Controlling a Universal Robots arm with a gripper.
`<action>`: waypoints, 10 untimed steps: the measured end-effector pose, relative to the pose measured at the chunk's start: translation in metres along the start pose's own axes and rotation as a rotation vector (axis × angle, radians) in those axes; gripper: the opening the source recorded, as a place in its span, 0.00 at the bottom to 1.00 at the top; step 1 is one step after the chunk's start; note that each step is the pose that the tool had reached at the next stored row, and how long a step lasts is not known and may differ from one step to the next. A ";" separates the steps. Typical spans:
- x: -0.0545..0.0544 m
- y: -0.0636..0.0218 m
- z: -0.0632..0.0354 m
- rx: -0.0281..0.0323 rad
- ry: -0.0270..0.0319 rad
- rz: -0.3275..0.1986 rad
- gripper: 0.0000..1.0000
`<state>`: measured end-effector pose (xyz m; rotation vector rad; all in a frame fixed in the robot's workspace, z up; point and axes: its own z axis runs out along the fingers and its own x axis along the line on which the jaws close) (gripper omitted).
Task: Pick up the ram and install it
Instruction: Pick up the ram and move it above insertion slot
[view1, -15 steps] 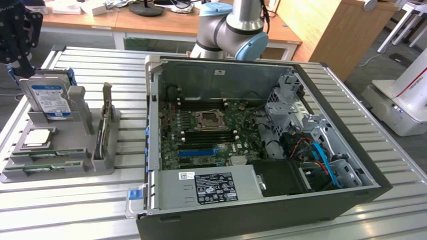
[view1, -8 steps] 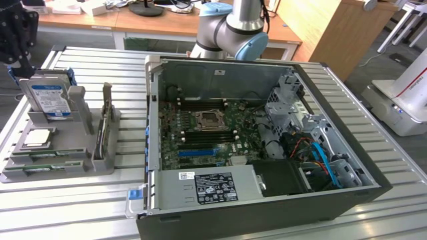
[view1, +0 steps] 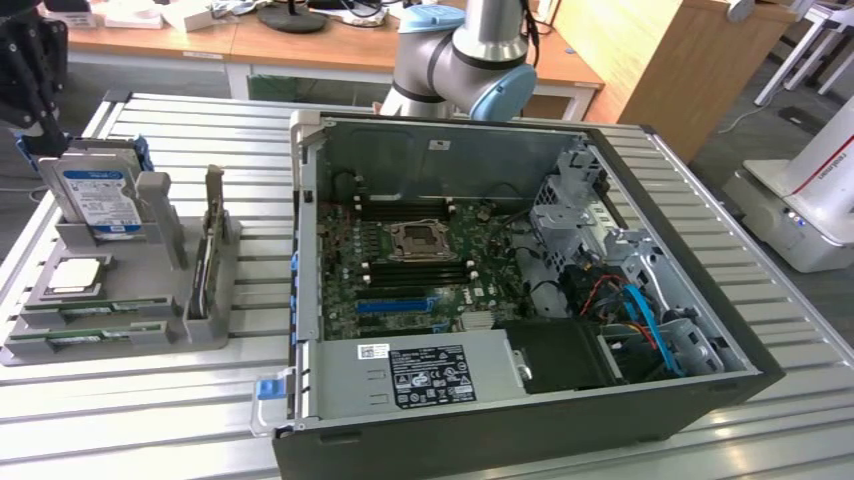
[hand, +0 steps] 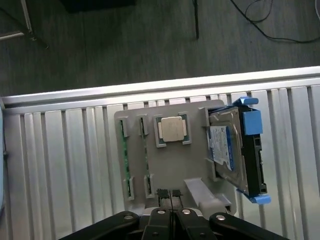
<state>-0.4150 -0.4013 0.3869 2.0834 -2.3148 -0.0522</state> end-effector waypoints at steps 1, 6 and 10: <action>0.000 0.0000 0.0000 -0.0001 0.0007 -0.015 0.11; 0.000 0.0000 0.0003 -0.0002 0.0041 -0.094 0.11; 0.000 0.0000 0.0003 -0.0003 0.0047 -0.108 0.11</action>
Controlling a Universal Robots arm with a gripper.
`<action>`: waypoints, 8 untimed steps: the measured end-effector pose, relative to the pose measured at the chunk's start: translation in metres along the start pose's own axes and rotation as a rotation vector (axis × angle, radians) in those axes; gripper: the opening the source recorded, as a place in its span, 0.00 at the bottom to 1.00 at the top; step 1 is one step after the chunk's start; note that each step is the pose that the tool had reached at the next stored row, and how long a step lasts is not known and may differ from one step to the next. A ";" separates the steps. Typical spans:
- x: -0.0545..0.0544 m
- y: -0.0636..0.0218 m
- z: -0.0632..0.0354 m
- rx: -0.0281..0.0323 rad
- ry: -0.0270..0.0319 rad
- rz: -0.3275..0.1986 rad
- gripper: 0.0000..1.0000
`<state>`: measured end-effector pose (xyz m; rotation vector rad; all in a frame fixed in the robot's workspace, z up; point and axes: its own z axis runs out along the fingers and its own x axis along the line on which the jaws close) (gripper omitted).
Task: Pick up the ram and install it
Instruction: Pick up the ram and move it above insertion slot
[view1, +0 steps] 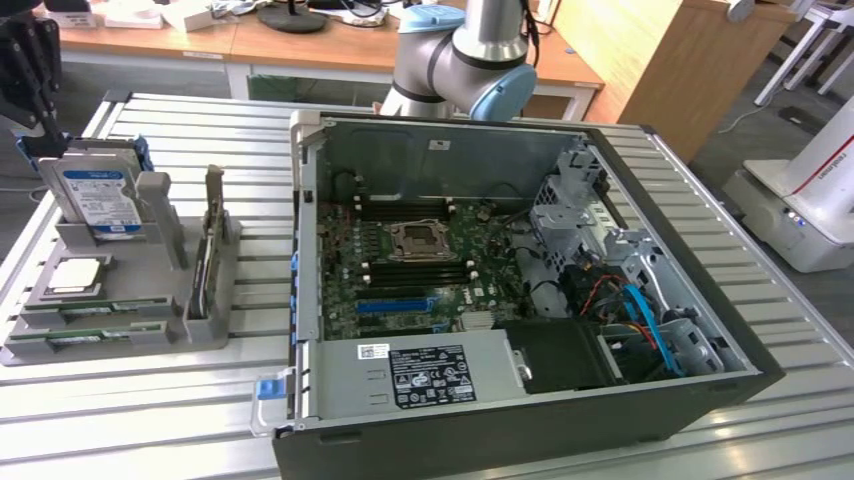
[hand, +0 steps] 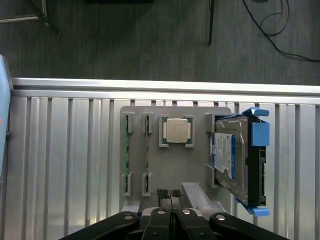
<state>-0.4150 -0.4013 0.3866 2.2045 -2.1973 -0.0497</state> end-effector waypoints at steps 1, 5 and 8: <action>0.000 0.0000 0.0000 0.0000 0.0000 0.000 0.11; 0.000 0.0000 0.0000 0.0000 0.0000 0.000 0.11; 0.000 0.0000 0.0000 0.0000 0.0002 -0.005 0.11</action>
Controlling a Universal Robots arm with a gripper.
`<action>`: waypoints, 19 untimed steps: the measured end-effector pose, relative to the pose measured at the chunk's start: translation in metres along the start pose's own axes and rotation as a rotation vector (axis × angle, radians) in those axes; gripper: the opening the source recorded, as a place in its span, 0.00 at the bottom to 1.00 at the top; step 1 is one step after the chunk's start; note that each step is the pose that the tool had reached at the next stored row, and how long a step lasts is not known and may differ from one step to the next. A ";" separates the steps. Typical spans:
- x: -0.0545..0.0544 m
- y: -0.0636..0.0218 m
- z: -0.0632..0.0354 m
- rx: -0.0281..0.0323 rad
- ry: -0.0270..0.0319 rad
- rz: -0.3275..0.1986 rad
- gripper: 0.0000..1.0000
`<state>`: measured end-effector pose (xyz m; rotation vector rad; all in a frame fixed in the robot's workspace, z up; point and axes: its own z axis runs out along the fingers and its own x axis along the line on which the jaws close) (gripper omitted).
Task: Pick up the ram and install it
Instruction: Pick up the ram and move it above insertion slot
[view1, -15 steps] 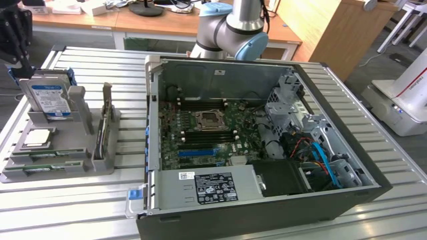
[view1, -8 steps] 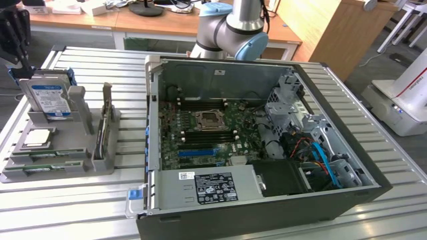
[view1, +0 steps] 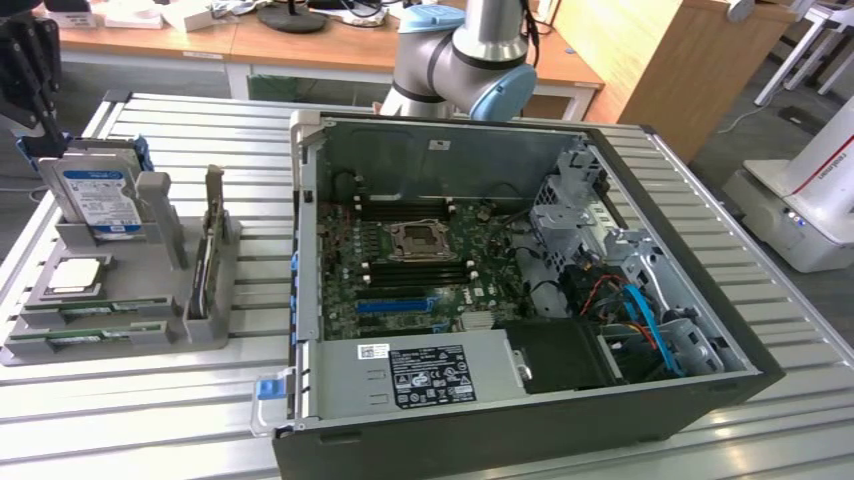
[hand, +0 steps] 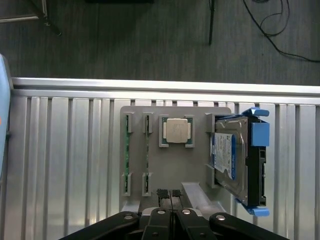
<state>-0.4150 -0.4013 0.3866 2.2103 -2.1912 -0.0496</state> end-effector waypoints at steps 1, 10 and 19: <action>0.000 0.0000 0.0000 0.0000 0.0002 -0.005 0.11; 0.000 0.0000 0.0000 -0.0001 0.0014 -0.033 0.11; 0.000 0.0000 0.0000 -0.0001 0.0014 -0.033 0.11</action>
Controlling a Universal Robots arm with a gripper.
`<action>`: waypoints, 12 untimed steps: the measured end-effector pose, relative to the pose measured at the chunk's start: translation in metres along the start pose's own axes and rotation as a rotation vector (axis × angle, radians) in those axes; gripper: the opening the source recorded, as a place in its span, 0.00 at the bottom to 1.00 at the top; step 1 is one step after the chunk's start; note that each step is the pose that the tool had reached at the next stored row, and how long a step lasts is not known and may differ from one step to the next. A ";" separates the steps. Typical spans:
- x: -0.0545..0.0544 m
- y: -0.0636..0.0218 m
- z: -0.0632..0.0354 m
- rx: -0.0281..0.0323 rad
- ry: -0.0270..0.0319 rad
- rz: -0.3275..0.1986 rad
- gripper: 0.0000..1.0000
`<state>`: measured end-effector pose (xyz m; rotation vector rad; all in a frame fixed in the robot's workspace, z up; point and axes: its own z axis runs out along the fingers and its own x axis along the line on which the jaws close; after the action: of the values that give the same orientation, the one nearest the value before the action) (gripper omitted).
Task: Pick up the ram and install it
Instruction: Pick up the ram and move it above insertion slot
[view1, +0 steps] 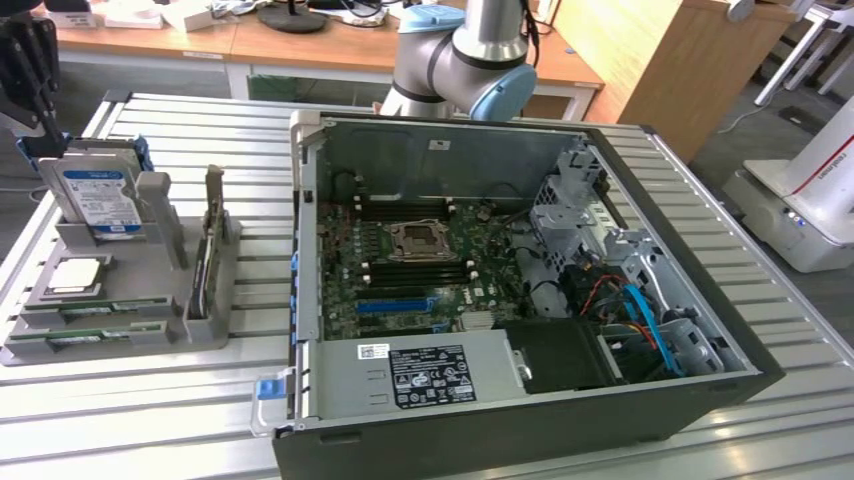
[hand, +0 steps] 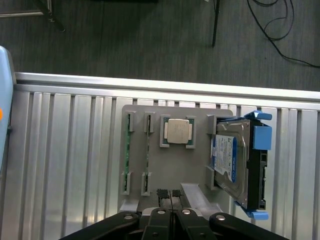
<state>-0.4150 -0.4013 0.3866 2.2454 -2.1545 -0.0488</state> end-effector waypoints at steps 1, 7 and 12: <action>0.000 0.0000 0.0000 0.0000 -0.0001 0.000 0.11; 0.000 0.0000 0.0000 0.0000 0.0000 0.000 0.30; 0.000 0.0000 0.0000 0.0000 0.0000 0.000 0.30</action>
<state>-0.4150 -0.4013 0.3866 2.2454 -2.1545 -0.0489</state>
